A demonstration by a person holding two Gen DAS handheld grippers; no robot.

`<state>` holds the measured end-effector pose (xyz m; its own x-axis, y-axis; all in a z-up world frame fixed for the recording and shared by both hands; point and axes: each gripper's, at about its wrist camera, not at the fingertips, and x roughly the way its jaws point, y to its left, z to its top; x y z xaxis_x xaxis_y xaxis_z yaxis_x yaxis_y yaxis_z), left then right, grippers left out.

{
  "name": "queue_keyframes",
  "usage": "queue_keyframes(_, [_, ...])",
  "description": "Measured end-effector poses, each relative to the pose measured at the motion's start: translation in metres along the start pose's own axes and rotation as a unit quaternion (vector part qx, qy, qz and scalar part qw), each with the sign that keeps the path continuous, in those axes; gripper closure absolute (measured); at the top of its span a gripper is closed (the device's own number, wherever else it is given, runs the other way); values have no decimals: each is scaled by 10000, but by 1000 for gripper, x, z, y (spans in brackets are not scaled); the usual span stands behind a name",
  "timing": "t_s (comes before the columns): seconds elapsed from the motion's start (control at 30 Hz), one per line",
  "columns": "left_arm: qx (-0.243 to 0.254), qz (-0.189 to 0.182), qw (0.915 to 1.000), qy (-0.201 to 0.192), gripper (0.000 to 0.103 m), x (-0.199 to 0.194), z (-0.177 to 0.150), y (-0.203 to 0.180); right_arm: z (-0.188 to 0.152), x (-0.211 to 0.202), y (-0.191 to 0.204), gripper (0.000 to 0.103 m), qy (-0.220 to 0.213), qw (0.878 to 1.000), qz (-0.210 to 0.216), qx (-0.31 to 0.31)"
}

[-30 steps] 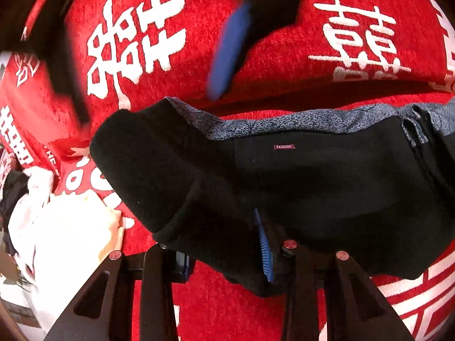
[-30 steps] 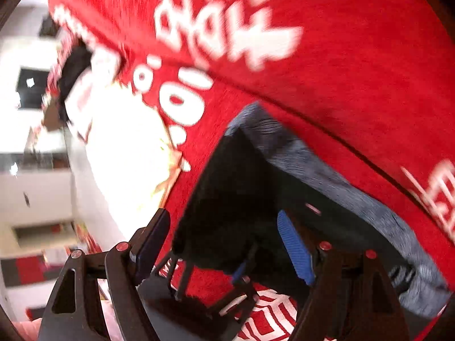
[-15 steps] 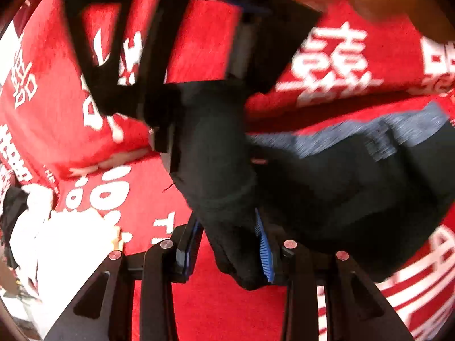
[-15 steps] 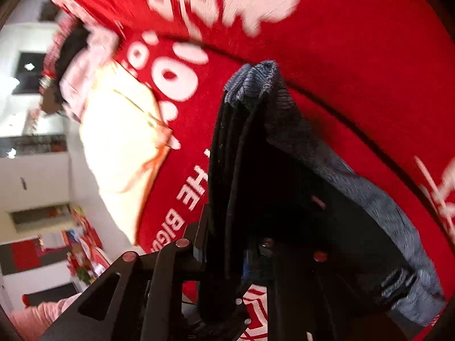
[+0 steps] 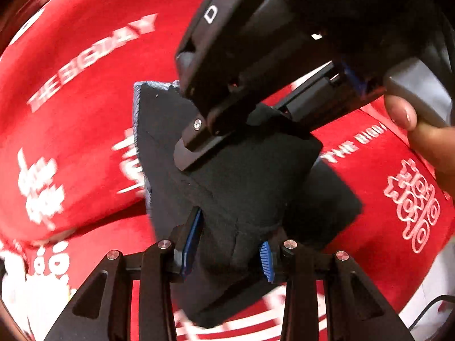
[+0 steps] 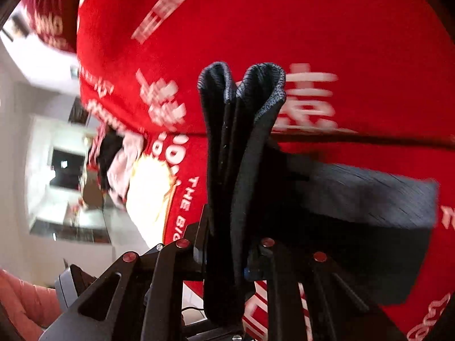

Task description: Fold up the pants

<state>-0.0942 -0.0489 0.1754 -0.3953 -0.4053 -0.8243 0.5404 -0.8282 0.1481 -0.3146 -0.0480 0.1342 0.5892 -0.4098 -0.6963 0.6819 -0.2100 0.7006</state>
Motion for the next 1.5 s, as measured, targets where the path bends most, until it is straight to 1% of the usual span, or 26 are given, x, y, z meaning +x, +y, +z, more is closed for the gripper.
queue_keyframes(0.1, [334,-134,9992,147,65,19,4,-45,-15,-19,-48,85,-92,9993,-95,336])
queue_keyframes(0.13, [432,-181,9985,269,65,30,3,-59,-20,-25,-65,85,-91,9989,-131,443])
queue_keyframes(0.23, [643,-210,9959,603,65,62,-6,-87,-34,-19,-111,85,-25,9964,-258,810])
queue_keyframes(0.3, [711,-164,9940,817,65,81,-14,-94,-45,-5,-136,85,63,9939,-361,1037])
queue_keyframes(0.33, [788,-81,9929,891,62,87,-19,-100,-51,1,-150,85,120,9925,-402,1149])
queue_keyframes(0.4, [922,22,9913,940,57,91,-26,-105,-62,7,-156,84,100,9916,-357,1238])
queue_keyframes(0.43, [965,17,9910,926,48,89,-28,-105,-65,7,-159,84,48,9913,-289,1286])
queue_keyframes(0.47, [951,-120,9909,940,38,86,-29,-103,-68,2,-163,84,-4,9910,-244,1319])
queue_keyframes(0.5, [868,-284,9910,976,24,83,-30,-98,-68,1,-163,84,-17,9910,-257,1312])
queue_keyframes(0.53, [700,-392,9917,1008,24,77,-30,-90,-68,1,-160,84,-14,9914,-324,1269])
queue_keyframes(0.6, [512,-474,9914,1111,24,67,-31,-76,-68,-3,-155,84,27,9922,-532,1126])
queue_keyframes(0.7, [147,-296,9921,1214,24,55,-32,-40,-67,-8,-141,84,73,9916,-1018,789])
queue_keyframes(0.8, [-454,-86,9880,1475,24,56,-35,4,-71,-16,-135,82,30,9835,-1656,724])
queue_keyframes(0.83, [-701,1,9842,1624,24,62,-40,21,-72,-20,-136,78,20,9799,-1840,769])
queue_keyframes(0.87, [-909,96,9801,1764,24,68,-45,34,-75,-25,-136,78,2,9770,-1959,848])
queue_keyframes(0.9, [-1184,222,9731,1962,24,76,-50,50,-78,-31,-138,78,-35,9747,-2024,945])
queue_keyframes(0.93, [-1386,248,9681,2074,24,77,-55,54,-81,-37,-137,78,-72,9726,-2076,1041])
queue_keyframes(0.97, [-1604,207,9626,2172,24,83,-60,63,-84,-42,-136,78,-103,9707,-2112,1141])
queue_keyframes(1.0, [-1876,70,9558,2261,24,88,-65,72,-87,-46,-133,78,-149,9700,-2120,1184])
queue_keyframes(1.03, [-2024,-14,9517,2308,20,91,-68,77,-90,-50,-130,78,-218,9700,-2107,1192])
queue_keyframes(1.1, [-2170,63,9471,2364,8,95,-74,81,-93,-54,-116,78,-347,9714,-2089,1076])
queue_keyframes(1.23, [-2300,15,9432,2399,8,100,-85,82,-92,-46,-86,78,-423,9736,-2140,666])
queue_keyframes(1.3, [-2272,-5,9441,2390,8,104,-86,85,-86,-31,-69,78,-353,9745,-2184,364])
queue_keyframes(1.33, [-2256,6,9449,2373,8,104,-87,84,-84,-25,-65,75,-293,9745,-2205,285])
queue_keyframes(1.43, [-2224,-18,9458,2365,8,107,-86,83,-85,-4,-66,72,-4,9709,-2388,175])
queue_keyframes(1.5, [-2245,-63,9451,2376,8,107,-84,85,-89,3,-71,72,43,9679,-2502,238])
